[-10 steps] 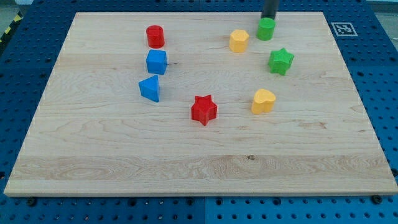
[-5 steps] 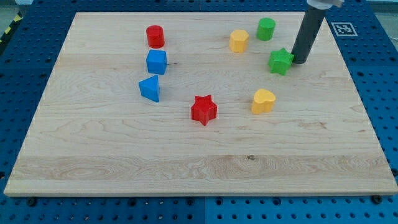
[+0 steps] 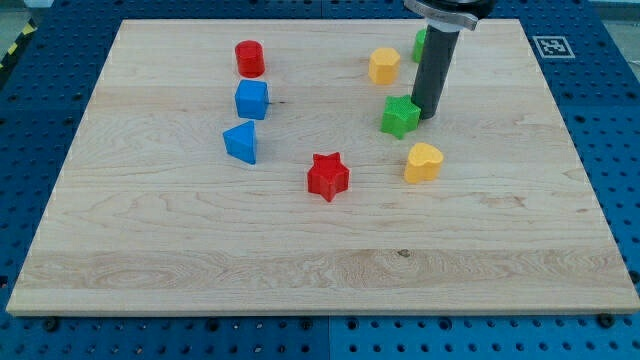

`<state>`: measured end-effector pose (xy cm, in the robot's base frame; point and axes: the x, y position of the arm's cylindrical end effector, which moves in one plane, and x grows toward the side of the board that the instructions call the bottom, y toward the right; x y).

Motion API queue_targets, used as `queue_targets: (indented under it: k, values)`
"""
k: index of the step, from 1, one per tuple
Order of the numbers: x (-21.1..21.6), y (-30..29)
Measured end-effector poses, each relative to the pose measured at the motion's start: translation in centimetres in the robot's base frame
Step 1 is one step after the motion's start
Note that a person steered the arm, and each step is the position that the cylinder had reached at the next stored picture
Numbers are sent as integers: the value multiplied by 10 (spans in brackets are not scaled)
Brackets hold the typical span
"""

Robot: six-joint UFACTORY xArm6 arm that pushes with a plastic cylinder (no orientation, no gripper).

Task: Place the green star in between the yellow blocks in a vertical line

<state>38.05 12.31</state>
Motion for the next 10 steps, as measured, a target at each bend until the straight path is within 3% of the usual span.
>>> queue_targets:
  k: [2,3,10]
  values:
    - [16,64]
    - [53,61]
    - [78,-79]
